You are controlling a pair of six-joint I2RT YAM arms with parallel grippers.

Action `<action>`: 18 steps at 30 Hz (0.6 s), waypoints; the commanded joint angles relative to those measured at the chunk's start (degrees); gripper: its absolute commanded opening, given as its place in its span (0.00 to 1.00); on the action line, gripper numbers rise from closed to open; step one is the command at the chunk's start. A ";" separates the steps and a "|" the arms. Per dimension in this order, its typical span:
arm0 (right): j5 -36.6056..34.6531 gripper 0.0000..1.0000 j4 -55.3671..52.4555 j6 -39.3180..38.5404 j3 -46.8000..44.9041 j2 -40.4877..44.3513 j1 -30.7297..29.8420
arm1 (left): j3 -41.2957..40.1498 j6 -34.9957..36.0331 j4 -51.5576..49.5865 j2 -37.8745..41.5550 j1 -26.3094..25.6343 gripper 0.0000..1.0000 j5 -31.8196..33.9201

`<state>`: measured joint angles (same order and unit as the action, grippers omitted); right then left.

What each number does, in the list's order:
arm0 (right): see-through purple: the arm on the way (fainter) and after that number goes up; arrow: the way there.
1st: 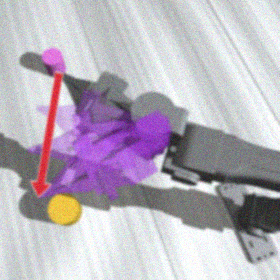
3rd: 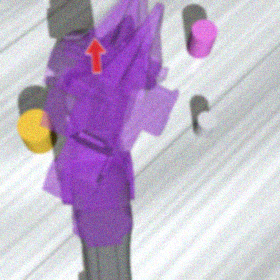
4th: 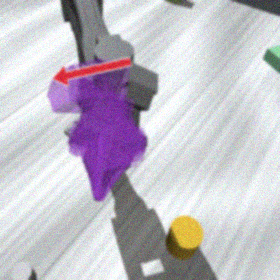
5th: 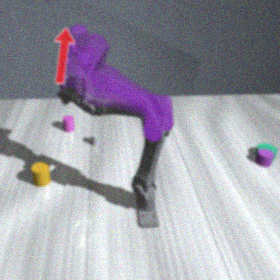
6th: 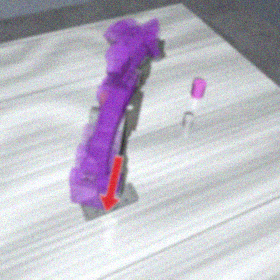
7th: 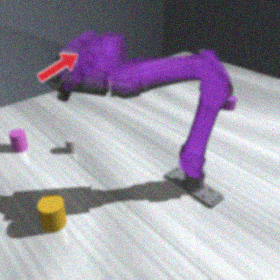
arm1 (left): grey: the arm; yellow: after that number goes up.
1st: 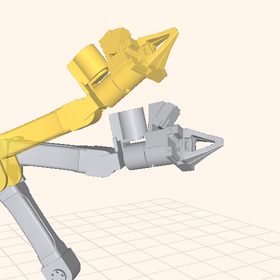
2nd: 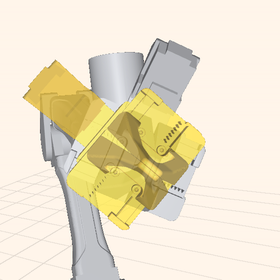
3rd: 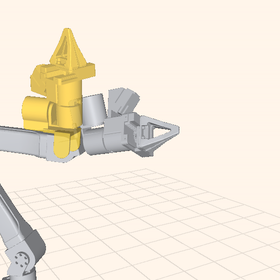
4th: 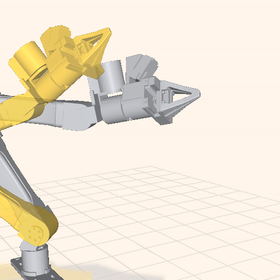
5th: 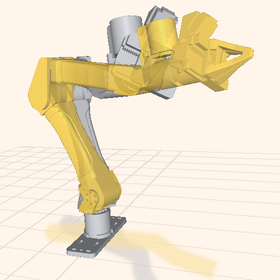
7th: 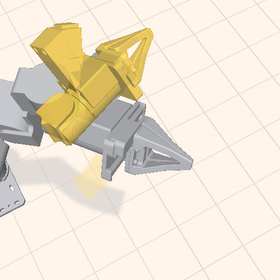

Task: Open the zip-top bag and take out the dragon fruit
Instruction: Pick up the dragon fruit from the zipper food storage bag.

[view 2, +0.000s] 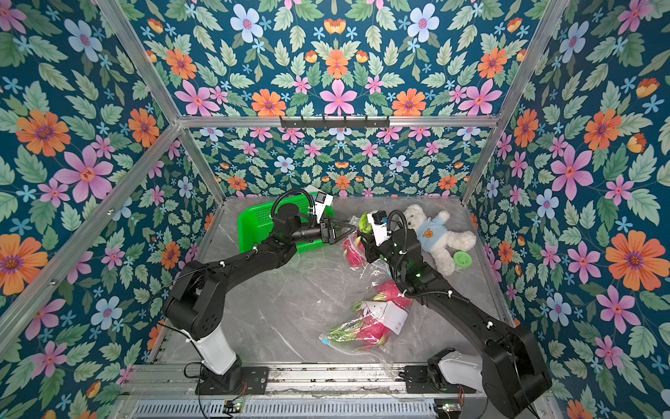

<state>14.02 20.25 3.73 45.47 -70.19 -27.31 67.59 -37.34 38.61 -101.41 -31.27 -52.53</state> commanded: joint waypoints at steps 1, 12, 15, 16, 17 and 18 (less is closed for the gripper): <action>1.80 0.00 0.76 -0.48 0.70 -0.01 -0.02 | 1.88 2.51 -2.13 -1.03 0.06 0.98 -0.71; 1.22 0.00 -0.34 -0.72 -0.41 3.99 0.00 | 4.41 2.02 -3.01 -5.69 1.02 0.00 -1.96; -1.55 0.00 0.02 -1.38 -0.84 5.80 0.13 | 3.45 2.09 -3.15 -5.62 1.32 0.00 -1.70; -2.36 0.00 0.38 -1.55 -0.93 6.18 0.22 | 3.32 2.09 -3.39 -5.72 1.30 0.00 -1.74; -3.79 0.00 1.03 -1.57 -0.94 6.46 0.28 | 3.18 2.11 -3.69 -5.95 1.23 0.00 -1.86; -5.27 0.00 1.84 -1.51 -0.94 6.58 0.32 | 3.09 2.11 -4.11 -6.29 1.19 0.00 -2.15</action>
<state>12.64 16.69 3.22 44.38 -64.45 -27.16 71.00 -35.81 35.94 -107.11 -30.24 -55.33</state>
